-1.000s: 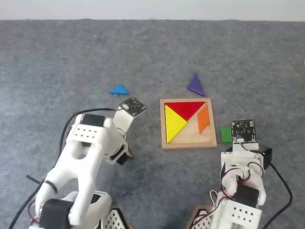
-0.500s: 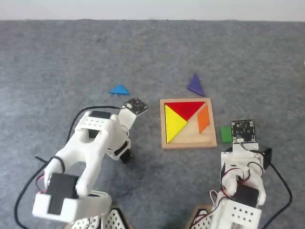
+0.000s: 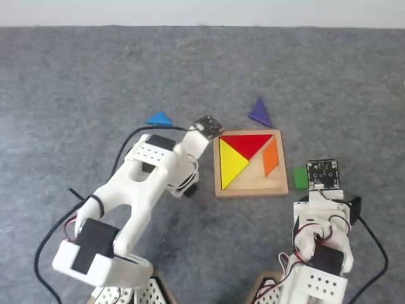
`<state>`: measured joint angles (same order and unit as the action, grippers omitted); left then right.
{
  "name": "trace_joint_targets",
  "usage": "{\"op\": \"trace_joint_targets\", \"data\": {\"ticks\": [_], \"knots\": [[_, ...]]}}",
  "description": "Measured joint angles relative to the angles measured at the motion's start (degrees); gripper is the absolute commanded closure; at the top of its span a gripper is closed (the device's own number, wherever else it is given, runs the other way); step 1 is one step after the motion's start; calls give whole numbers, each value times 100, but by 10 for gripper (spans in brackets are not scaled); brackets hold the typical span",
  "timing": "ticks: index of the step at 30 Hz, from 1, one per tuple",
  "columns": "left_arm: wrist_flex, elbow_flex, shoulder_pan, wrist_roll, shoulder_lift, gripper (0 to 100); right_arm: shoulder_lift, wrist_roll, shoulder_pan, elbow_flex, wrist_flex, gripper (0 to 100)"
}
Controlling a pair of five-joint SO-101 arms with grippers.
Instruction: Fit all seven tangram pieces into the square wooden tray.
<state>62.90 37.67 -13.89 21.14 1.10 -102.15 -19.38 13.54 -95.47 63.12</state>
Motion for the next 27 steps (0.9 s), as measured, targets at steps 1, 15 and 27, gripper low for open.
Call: {"op": "trace_joint_targets", "data": {"ticks": [1,15,27], "knots": [[0,-70,-18,0,0,819,0,0,0,0,0,608],[-202,-185,-35,-18,0,817,0,0,0,0,0,608],[-624,-299,-26,97,-519,768,0,0,0,0,0,608]]}}
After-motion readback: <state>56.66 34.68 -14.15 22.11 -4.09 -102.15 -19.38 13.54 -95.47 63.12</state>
